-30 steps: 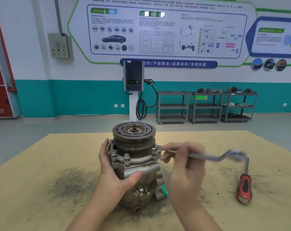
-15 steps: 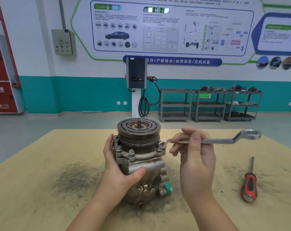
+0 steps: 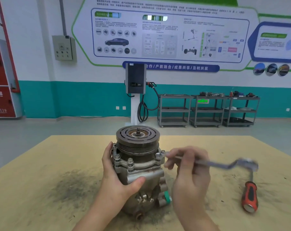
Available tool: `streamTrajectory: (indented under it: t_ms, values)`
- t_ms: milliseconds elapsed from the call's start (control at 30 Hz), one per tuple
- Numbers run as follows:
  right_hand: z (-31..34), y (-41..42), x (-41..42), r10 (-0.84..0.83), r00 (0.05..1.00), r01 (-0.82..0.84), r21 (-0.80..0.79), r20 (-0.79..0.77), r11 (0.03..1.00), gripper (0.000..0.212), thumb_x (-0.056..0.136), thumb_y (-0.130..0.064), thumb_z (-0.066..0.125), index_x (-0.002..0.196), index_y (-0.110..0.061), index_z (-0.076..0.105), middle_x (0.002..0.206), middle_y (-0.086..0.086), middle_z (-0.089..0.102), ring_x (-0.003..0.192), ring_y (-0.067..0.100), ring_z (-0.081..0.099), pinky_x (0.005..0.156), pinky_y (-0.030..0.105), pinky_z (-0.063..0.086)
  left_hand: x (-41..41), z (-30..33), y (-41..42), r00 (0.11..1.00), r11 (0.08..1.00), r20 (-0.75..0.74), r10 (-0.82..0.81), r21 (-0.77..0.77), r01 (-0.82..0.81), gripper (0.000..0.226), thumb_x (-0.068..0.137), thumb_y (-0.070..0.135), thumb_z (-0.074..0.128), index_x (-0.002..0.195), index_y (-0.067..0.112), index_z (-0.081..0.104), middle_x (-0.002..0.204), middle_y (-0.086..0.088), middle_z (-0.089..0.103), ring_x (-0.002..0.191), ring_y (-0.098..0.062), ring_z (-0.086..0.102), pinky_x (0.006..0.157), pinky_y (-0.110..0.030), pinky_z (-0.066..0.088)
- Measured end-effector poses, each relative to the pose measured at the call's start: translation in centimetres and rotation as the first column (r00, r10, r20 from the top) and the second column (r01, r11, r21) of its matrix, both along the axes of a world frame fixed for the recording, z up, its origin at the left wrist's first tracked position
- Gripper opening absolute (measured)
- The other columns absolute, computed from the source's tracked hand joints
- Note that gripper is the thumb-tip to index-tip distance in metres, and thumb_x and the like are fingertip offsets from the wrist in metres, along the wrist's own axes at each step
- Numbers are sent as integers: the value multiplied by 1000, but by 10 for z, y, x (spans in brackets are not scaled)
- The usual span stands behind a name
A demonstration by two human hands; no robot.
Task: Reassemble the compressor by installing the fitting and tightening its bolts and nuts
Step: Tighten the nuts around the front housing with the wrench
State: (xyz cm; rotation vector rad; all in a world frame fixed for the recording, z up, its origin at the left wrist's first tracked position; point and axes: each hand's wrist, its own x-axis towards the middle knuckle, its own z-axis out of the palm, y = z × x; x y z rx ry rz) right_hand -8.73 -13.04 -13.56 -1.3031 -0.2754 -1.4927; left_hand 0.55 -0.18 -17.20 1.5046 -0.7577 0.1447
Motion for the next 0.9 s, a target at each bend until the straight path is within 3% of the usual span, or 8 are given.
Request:
streamTrajectory:
  t_ms: [100,267,333,433,500,633,733,900]
  values:
    - [-10,4,1,-141,990,135,-288,-1,948,16,103,-37,43,102,-32,59,92,-12,64,69,10,63,63,22,51,-2,-2,0,1000,1000,-11,3,-14,-3,108,48,53,78,122,79,5,131,42,39,118,17,47,87,-3,37]
    - [-10,12,-1,-186,982,166,-326,-30,931,11,99,-41,52,103,-33,59,100,-20,64,76,7,66,65,26,55,2,-7,-2,1000,999,-7,3,-34,-3,109,52,49,84,127,76,9,131,35,47,120,6,53,91,-9,44]
    - [-9,19,0,-111,994,99,-310,-22,946,13,94,-28,65,102,-31,55,104,-17,66,80,5,69,64,22,56,4,-4,-6,1000,999,2,12,-43,-12,112,50,56,87,132,72,12,131,36,47,122,3,53,97,-21,46]
    - [-9,26,5,-158,987,156,-410,31,898,29,80,-1,74,96,-15,54,104,-7,68,92,-3,68,74,14,54,8,-2,-6,993,991,-109,-35,-134,20,125,36,70,88,141,55,23,148,4,45,132,-19,49,107,-51,42]
    - [-6,25,5,-198,977,213,-421,79,882,30,78,3,75,96,-11,55,101,-2,69,93,3,69,78,21,56,4,-3,-6,997,994,-70,-40,-102,33,121,40,62,92,137,65,19,144,-3,49,128,-25,54,103,-56,44]
    - [12,17,-9,-63,993,92,-305,102,948,12,93,-10,61,98,-17,53,87,0,65,71,10,68,61,28,55,-5,-1,-4,997,997,-1,72,-32,-72,101,55,51,82,123,78,13,145,10,45,125,-4,54,108,-41,42]
    - [24,7,-16,81,996,-81,-7,41,997,9,104,-22,36,97,-21,42,73,-1,64,51,12,56,52,19,45,-10,4,-5,995,996,-23,93,1,-93,94,54,54,74,112,83,7,151,12,36,128,4,46,106,-26,35]
    - [31,-16,-13,447,894,-375,533,-8,759,16,102,-2,37,104,-16,44,65,3,66,41,14,48,45,21,43,-16,6,-3,997,997,-24,74,-6,-75,94,53,54,74,109,85,5,152,15,31,132,0,42,108,-27,32]
